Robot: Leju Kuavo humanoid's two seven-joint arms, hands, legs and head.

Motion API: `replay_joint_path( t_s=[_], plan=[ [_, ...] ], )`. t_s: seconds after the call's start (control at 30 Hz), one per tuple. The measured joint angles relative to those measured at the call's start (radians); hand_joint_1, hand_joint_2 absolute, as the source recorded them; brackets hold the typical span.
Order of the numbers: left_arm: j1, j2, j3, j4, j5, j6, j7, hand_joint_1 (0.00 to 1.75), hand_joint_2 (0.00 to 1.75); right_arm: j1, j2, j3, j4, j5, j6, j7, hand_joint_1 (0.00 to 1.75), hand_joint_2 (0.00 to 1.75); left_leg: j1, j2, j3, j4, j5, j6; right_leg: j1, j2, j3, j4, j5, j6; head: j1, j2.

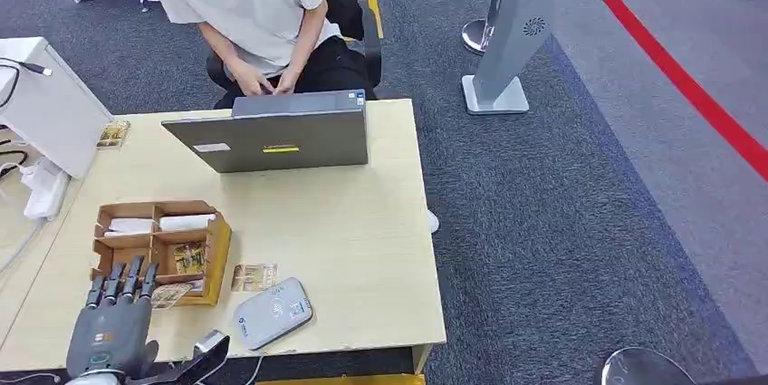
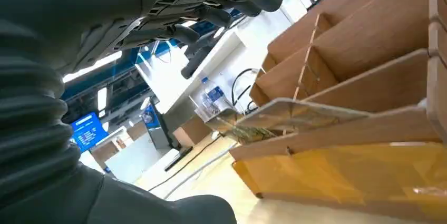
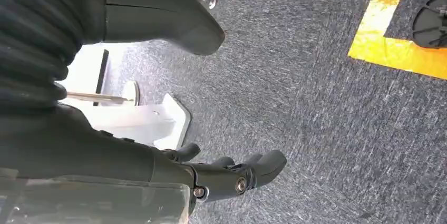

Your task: Pass the card to the sensor for recognition and then transmit it.

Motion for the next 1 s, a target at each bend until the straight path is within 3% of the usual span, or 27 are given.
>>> replay_joint_path(
  t_s=[0.53, 0.77, 1.0],
  plan=[
    [-0.001, -0.039, 0.010, 0.060, 0.000, 0.000, 0.014, 0.00, 1.75, -0.002, 0.000, 0.008, 0.000, 0.000, 0.000, 0.000, 0.00, 1.75, 0.000, 0.000, 0.000, 0.000, 0.000, 0.000, 0.000, 0.000, 0.000, 0.000, 0.000, 0.000, 0.000, 0.000],
    [-0.034, -0.039, 0.007, 0.073, 0.000, -0.001, 0.106, 0.00, 1.75, -0.005, 0.015, 0.030, 0.000, 0.000, -0.021, 0.022, 0.00, 1.75, 0.000, 0.000, 0.000, 0.000, 0.000, 0.000, 0.000, 0.000, 0.000, 0.000, 0.000, 0.000, 0.000, 0.000],
    [-0.071, -0.022, 0.002, 0.083, 0.000, -0.004, 0.145, 0.00, 1.75, -0.006, 0.025, 0.042, 0.000, 0.000, -0.019, 0.022, 0.00, 1.75, 0.000, 0.000, 0.001, 0.000, 0.000, -0.001, 0.000, 0.000, 0.000, 0.000, 0.000, 0.000, 0.000, 0.000]
  ],
)
